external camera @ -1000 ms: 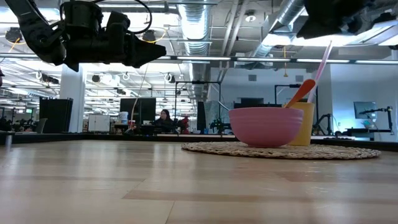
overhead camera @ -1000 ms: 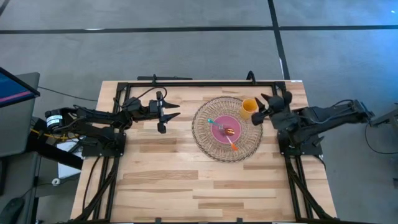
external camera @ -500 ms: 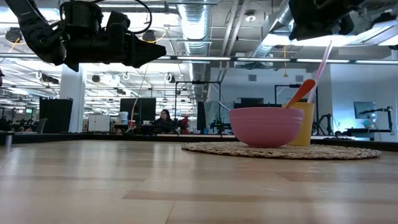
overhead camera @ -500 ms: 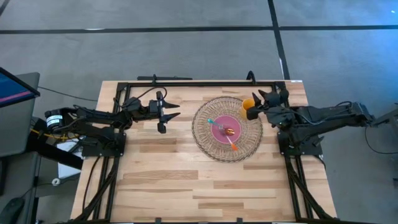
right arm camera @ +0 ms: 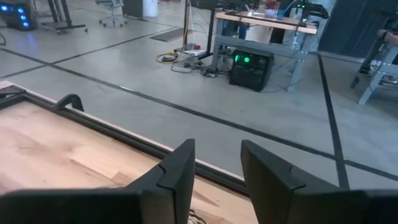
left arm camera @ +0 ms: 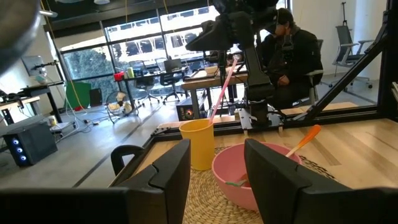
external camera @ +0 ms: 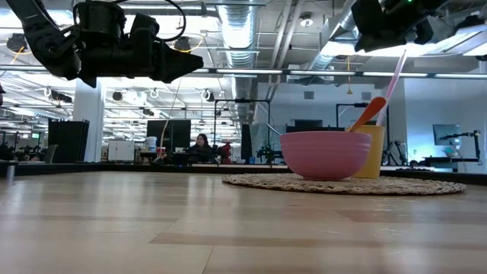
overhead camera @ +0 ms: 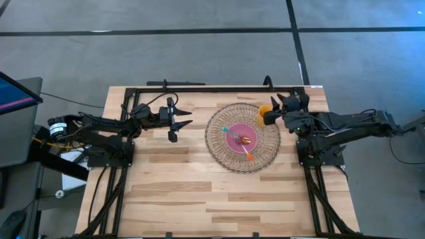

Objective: Pick & Place Utensil
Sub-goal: Return to Home Position

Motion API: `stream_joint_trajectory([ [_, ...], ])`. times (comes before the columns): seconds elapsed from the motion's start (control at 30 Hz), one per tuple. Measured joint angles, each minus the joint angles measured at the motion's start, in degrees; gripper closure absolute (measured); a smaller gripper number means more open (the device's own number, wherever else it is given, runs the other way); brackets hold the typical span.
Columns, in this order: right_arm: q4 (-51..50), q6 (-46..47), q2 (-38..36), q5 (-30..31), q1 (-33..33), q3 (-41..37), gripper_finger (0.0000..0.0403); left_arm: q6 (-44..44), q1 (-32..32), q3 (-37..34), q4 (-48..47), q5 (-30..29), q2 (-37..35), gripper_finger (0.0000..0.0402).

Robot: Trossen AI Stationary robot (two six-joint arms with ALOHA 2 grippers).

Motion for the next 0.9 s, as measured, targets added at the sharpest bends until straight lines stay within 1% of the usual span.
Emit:
stream_joint_trajectory([
  [0.13, 0.0, 0.0, 0.0, -1.7, 0.6, 0.0, 0.028, 0.0, 0.0, 0.0, 0.0, 0.0, 0.0, 0.025],
  [0.33, 0.0, 0.0, 0.0, -7.0, 0.6, 0.0, 0.028, -0.4, 0.0, 0.0, 0.0, 0.0, 0.0, 0.025],
  [0.57, 1.2, -0.6, 0.0, -7.1, 0.4, 0.0, 0.028, -0.4, 0.0, 0.0, 0.0, 0.0, 0.0, 0.025],
  [0.67, 3.6, -7.4, -0.2, -7.0, -0.2, 0.0, 0.0279, -0.4, 0.0, 0.0, 0.0, 0.0, 0.0, 0.025],
  [0.77, 9.7, -15.2, -0.4, -7.0, -0.7, 0.0, 0.028, -0.5, 0.0, 0.0, 0.0, 0.0, -0.4, 0.025],
  [0.9, 15.1, -24.1, -0.4, -7.1, -0.2, 2.2, 0.028, -1.2, 0.0, 0.0, 0.2, -2.6, -3.7, 0.025],
])
